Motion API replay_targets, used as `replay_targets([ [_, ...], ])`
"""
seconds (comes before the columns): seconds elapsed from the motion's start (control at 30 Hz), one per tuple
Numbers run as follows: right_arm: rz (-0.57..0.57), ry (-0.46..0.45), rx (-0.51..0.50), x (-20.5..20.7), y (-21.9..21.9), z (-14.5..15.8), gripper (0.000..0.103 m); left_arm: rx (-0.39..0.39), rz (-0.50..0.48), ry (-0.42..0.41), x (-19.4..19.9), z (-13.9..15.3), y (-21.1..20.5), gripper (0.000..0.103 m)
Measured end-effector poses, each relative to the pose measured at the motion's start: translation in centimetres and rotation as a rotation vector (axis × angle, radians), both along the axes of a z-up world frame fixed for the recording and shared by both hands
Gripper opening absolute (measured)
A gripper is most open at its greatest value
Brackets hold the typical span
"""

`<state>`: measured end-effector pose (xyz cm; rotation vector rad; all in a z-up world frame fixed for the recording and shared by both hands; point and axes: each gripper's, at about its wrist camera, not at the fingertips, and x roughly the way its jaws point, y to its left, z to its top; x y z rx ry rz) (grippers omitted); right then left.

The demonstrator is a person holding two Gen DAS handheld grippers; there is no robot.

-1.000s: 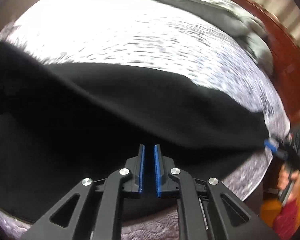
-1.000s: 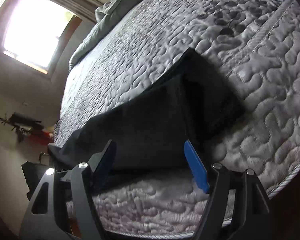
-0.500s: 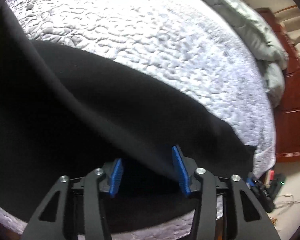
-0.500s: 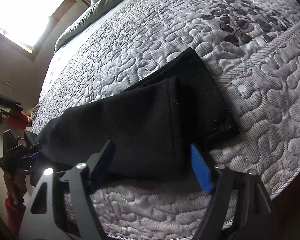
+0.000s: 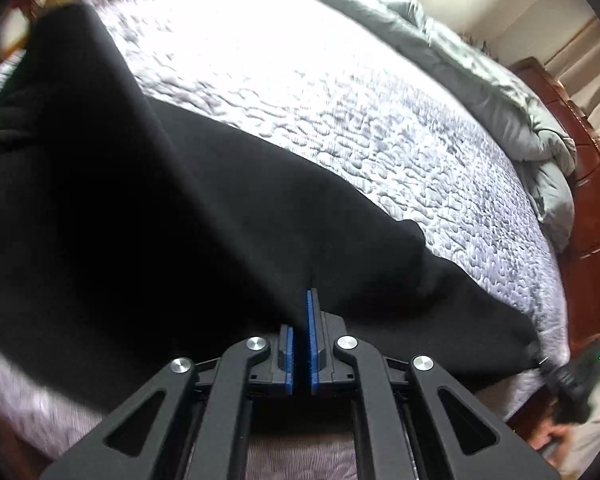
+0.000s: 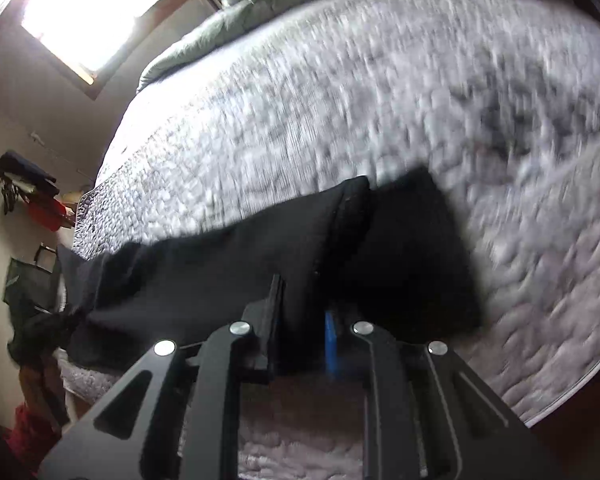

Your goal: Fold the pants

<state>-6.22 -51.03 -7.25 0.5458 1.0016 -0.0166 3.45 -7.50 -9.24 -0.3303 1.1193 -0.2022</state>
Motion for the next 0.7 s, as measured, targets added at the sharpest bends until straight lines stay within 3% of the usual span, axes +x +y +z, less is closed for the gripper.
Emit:
replay_targets([
  [0.07,0.003,-0.053,-0.055,0.4,-0.3,2.0,0.016,0.025,0.012,-0.082,-3.2,0.6,-1.3,0.005],
  [0.13,-0.015,-0.058,-0.090,0.3,-1.0,2.8,0.016,0.046,-0.003,-0.108,-5.6,-0.1,-3.0,0.006],
  [0.2,-0.061,0.010,-0.119,-0.2,-2.5,1.8,0.016,0.053,-0.033,-0.068,-6.0,-1.8,-4.6,0.007],
  [0.3,-0.106,0.197,-0.086,-0.2,-4.0,-2.5,0.019,0.103,-0.051,-0.023,-5.3,-3.8,-5.5,0.008],
  [0.33,-0.091,0.215,-0.108,-0.2,-3.8,-3.6,0.020,0.117,-0.055,-0.032,-5.0,-4.0,-5.7,0.008],
  [0.5,-0.123,0.203,-0.215,-1.3,-3.2,-2.5,0.045,0.119,-0.061,-0.038,-4.6,-3.9,-5.8,0.009],
  [0.6,-0.177,0.187,-0.388,-2.4,-1.1,0.6,0.049,0.105,-0.060,-0.032,-4.5,-4.0,-5.1,0.010],
  [0.7,-0.073,0.094,-0.337,-2.5,3.3,2.3,0.049,0.103,-0.059,-0.028,-4.5,-4.1,-4.7,0.010],
])
